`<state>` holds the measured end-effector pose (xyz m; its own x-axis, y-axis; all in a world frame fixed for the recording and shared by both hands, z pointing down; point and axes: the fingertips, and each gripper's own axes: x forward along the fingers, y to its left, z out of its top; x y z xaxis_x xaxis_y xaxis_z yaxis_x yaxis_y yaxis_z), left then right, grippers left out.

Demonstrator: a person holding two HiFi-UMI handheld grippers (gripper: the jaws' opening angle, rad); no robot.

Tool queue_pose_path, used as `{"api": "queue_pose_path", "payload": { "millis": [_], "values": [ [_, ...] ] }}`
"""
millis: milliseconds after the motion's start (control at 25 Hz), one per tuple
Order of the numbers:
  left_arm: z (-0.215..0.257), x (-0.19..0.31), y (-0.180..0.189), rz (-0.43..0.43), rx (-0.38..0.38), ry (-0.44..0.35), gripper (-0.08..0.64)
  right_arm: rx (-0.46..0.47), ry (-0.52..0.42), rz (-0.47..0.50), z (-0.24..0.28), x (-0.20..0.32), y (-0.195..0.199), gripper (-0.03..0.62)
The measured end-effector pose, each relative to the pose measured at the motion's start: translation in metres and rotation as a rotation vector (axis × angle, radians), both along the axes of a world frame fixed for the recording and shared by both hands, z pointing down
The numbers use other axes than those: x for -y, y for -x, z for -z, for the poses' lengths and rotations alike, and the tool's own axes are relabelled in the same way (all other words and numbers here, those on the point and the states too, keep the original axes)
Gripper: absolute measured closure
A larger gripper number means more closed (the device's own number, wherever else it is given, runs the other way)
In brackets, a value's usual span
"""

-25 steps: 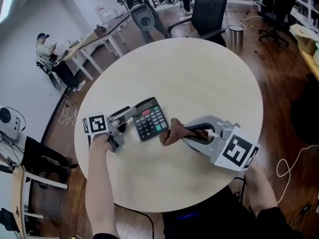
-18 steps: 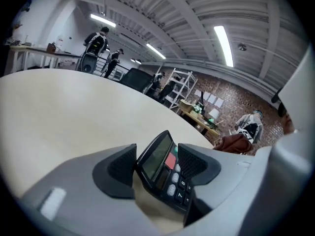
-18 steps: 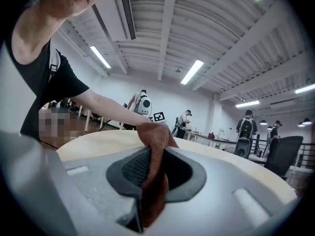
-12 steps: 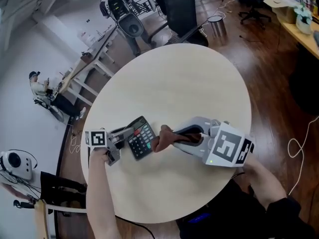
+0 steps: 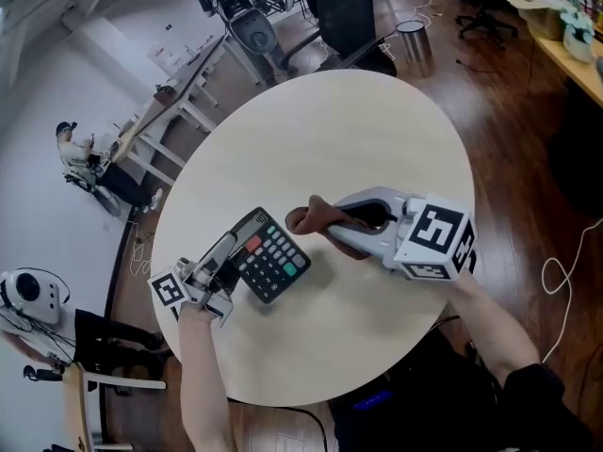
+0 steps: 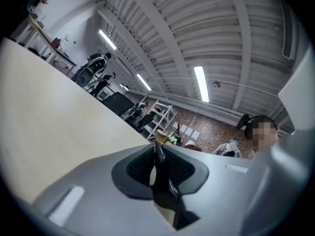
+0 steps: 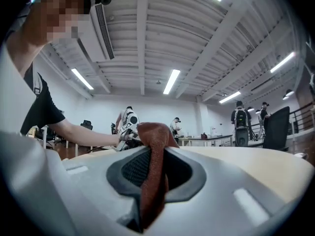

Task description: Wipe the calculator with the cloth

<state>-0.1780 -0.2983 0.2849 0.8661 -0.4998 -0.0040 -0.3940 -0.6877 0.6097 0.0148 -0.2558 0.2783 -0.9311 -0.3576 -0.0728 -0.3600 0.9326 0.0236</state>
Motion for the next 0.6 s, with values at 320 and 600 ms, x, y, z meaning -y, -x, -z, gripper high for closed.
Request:
{"api": "queue_pose_path", "payload": {
  "millis": [320, 600],
  "values": [
    [0.053, -0.073, -0.052, -0.100, -0.332, -0.081, 0.503, 0.106, -0.184, 0.144, 0.086, -0.001, 0.042, 0.525],
    [0.061, -0.078, -0.054, -0.016, -0.455, -0.058, 0.503, 0.180, -0.125, 0.305, 0.094, -0.027, 0.038, 0.525]
  ]
}}
